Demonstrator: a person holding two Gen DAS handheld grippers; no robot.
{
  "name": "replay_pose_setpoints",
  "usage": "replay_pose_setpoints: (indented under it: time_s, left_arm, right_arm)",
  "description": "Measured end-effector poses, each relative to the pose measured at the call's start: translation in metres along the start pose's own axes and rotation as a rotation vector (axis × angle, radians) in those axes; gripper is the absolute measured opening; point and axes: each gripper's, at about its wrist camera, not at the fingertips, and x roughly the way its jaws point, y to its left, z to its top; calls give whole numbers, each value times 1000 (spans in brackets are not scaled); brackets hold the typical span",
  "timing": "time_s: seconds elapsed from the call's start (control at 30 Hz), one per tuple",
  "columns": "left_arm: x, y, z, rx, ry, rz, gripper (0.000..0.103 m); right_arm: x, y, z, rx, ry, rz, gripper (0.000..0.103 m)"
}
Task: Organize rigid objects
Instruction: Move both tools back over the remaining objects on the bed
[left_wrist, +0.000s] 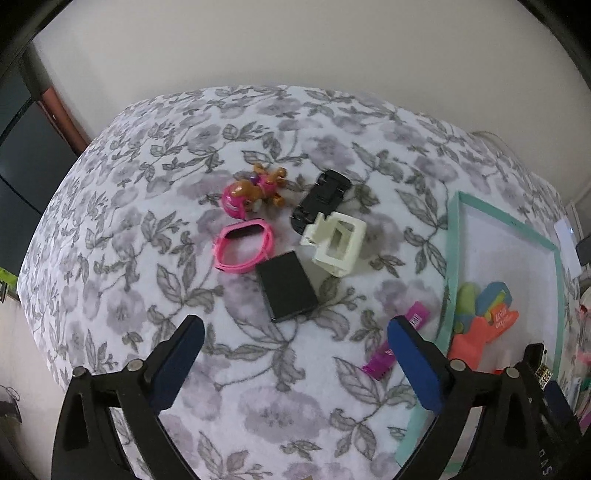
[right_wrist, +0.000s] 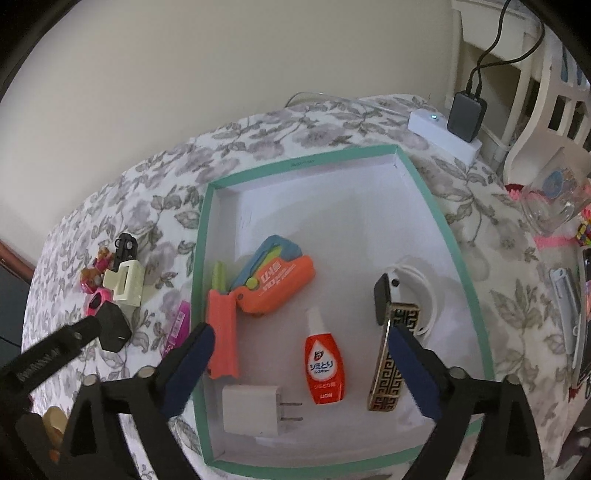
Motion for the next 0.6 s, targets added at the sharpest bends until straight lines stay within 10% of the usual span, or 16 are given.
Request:
replay_pose_setpoints:
  time_s: [0.6]
  left_arm:
    - [-15,95,32,-182,-153,-17,101]
  right_arm:
    - [-7,29,9,15,-67,82,103]
